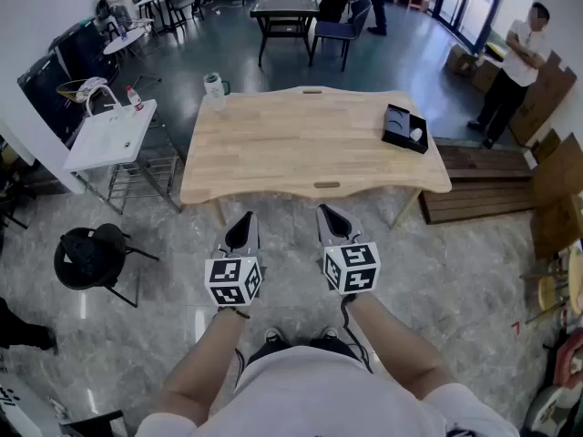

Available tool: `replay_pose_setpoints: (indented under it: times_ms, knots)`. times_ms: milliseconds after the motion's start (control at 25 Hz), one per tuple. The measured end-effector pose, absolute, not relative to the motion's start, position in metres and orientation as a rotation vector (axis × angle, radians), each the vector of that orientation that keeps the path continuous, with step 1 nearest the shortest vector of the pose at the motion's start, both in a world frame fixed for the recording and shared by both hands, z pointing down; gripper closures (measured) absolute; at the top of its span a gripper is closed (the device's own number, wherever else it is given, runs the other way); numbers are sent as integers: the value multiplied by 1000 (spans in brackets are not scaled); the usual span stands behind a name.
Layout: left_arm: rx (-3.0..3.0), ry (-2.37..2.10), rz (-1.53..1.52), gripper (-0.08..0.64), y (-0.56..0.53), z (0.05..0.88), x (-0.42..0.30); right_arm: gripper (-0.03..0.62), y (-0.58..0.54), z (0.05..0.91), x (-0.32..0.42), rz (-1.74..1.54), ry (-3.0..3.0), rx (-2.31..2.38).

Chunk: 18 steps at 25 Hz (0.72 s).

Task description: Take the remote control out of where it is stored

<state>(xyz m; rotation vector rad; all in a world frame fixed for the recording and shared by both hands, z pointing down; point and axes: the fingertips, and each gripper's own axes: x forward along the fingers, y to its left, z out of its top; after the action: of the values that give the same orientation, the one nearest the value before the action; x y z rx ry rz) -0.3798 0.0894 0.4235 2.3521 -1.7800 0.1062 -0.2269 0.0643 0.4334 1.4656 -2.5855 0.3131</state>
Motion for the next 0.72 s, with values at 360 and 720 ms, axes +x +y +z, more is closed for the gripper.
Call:
replay_pose_setpoints:
  times_ms: [360,720]
  knots:
    - [2352,-1774,106,560,86,422,-384,567,61,429,-232,332,-2609,1457]
    - [2364,-1761,96,560,84,421,-390,566,61,431,-236,353,-2594,1497]
